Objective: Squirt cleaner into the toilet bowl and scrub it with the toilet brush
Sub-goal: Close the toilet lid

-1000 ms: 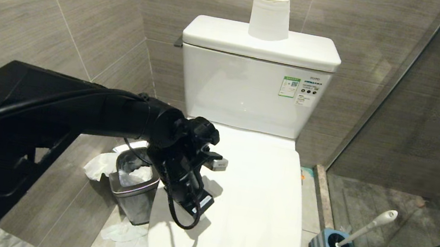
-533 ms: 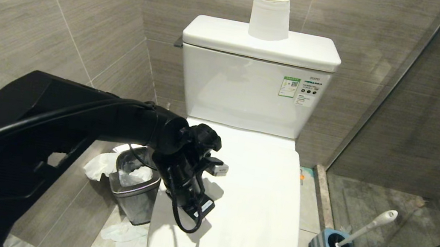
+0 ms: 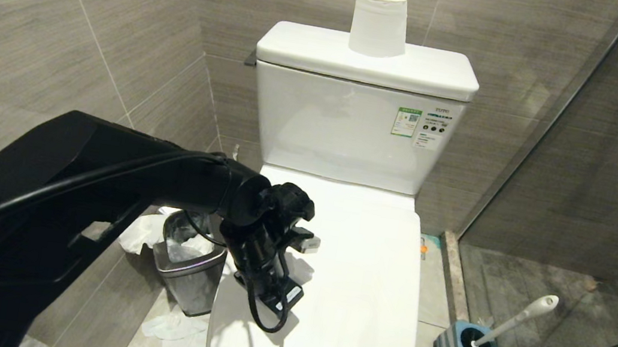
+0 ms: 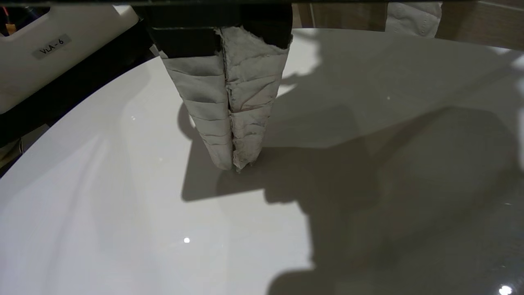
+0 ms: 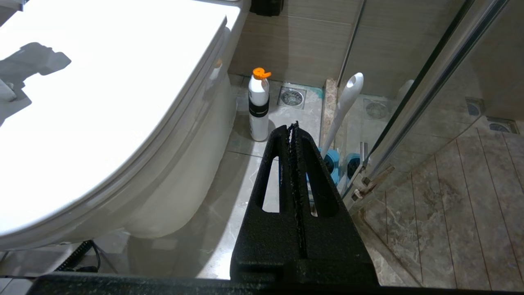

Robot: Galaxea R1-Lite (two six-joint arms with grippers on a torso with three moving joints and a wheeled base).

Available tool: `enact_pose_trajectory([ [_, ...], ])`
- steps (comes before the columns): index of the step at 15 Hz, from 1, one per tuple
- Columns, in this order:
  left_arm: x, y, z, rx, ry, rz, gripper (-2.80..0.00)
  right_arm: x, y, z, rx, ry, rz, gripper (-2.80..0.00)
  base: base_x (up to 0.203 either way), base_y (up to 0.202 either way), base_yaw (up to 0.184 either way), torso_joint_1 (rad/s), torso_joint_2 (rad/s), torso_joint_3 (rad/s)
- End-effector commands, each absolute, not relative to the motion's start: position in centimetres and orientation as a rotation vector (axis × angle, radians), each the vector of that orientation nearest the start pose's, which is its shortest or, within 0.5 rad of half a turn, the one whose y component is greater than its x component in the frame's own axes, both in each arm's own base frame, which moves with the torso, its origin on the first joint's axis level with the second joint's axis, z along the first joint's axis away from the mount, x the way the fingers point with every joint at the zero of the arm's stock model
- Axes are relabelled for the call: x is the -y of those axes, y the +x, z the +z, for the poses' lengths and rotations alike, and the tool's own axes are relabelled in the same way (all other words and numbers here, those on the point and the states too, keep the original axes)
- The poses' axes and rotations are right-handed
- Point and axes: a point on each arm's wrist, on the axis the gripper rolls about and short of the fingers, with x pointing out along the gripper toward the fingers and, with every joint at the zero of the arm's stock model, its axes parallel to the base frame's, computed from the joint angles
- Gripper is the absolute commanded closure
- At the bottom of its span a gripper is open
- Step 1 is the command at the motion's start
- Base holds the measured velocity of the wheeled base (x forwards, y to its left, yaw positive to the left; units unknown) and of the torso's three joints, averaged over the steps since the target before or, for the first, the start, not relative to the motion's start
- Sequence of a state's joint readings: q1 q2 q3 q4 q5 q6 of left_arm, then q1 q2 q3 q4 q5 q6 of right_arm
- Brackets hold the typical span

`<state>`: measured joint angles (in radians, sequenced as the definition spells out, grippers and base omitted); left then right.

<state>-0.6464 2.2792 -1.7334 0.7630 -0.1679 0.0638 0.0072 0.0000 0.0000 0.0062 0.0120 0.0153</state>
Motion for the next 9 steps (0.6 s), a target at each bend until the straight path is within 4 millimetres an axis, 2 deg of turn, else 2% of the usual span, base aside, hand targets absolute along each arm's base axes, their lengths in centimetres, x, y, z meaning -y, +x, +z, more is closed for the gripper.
enact_pose_trajectory([
  [1, 25.15, 32.55, 9.77, -1.298, 0.375, -0.735, 0.0, -0.01, -2.29, 7.51, -0.005, 0.015, 0.02, 0.0, 0.0, 0.0, 0.0, 0.0, 0.0, 0.0],
  [9, 25.27, 32.39, 9.85, -1.296, 0.379, -0.738, 0.0, -0.01, -2.28, 7.49, -0.006, 0.015, 0.02, 0.0, 0.0, 0.0, 0.0, 0.0, 0.0, 0.0],
])
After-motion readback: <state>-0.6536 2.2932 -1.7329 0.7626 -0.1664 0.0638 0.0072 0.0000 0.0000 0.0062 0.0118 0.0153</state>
